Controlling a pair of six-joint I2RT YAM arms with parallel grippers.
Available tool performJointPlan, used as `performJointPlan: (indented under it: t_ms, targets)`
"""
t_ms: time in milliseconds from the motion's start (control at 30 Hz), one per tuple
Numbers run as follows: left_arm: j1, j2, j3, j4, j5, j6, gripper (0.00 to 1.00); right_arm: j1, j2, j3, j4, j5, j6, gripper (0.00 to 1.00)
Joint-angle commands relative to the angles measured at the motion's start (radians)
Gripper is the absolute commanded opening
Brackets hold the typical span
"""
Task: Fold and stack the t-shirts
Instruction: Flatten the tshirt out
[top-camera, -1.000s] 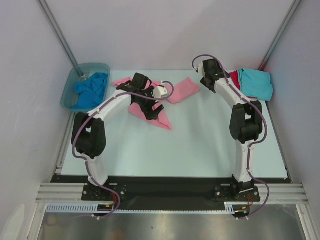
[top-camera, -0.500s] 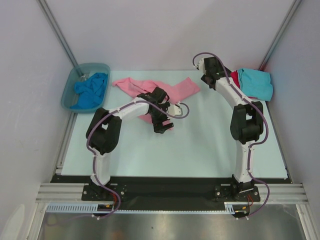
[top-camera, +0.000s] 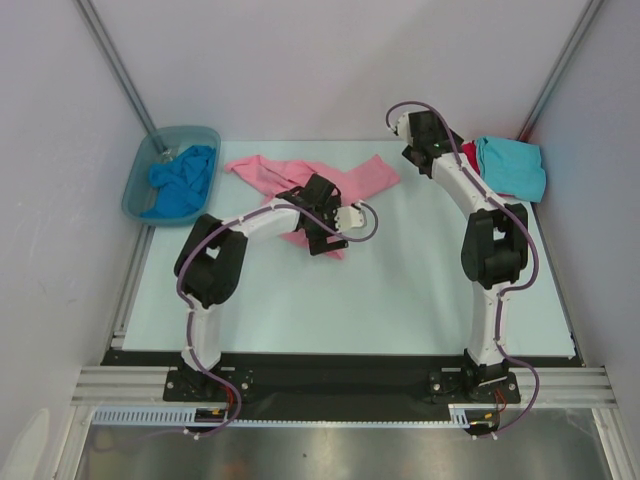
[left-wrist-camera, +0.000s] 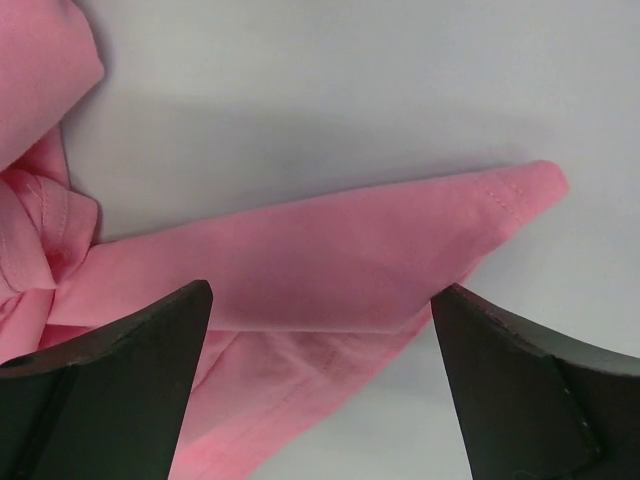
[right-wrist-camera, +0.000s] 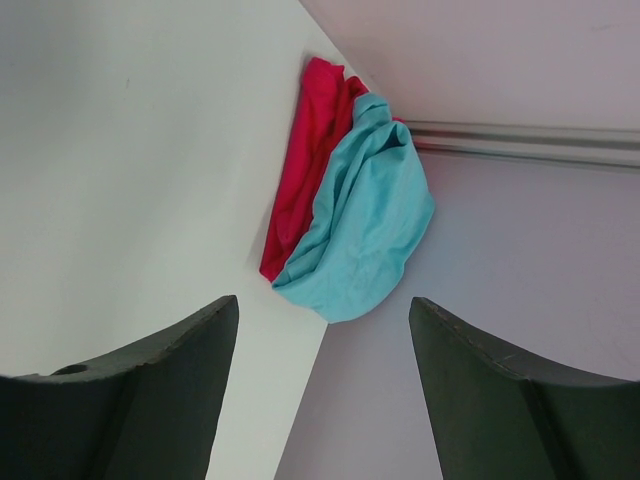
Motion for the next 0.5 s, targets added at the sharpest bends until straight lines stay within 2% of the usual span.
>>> performJointPlan:
  t_ms: [0, 33, 133, 200, 233, 367, 433, 467]
  targets:
    - [-0.003, 0.011, -0.020, 0.056, -0.010, 0.032, 0.96, 0.003, -0.052, 0.062, 0.015, 0.004, 0.009, 0.76]
    - [-0.003, 0.011, -0.025, 0.056, -0.004, 0.032, 0.93, 0.004, -0.052, 0.071, 0.017, 0.006, 0.007, 0.76]
    - [-0.001, 0.011, -0.032, 0.054, 0.011, 0.035, 0.72, 0.006, -0.041, 0.084, 0.017, 0.004, 0.004, 0.75]
    - [-0.004, 0.008, -0.035, 0.054, 0.010, 0.032, 0.03, 0.007, -0.038, 0.095, 0.017, 0.004, 0.004, 0.75]
    - [-0.005, 0.007, -0.037, 0.053, 0.008, 0.032, 0.00, 0.007, -0.035, 0.096, 0.017, 0.004, 0.004, 0.75]
    - [-0.005, -0.042, -0.067, 0.021, 0.043, 0.066, 0.00, 0.012, -0.033, 0.093, 0.015, 0.004, 0.007, 0.75]
    - [-0.003, -0.073, -0.081, -0.024, 0.059, 0.127, 0.00, 0.016, -0.030, 0.091, 0.014, 0.003, 0.009, 0.75]
    - [-0.001, -0.111, -0.086, -0.098, 0.075, 0.191, 0.00, 0.015, -0.029, 0.091, 0.014, 0.003, 0.009, 0.75]
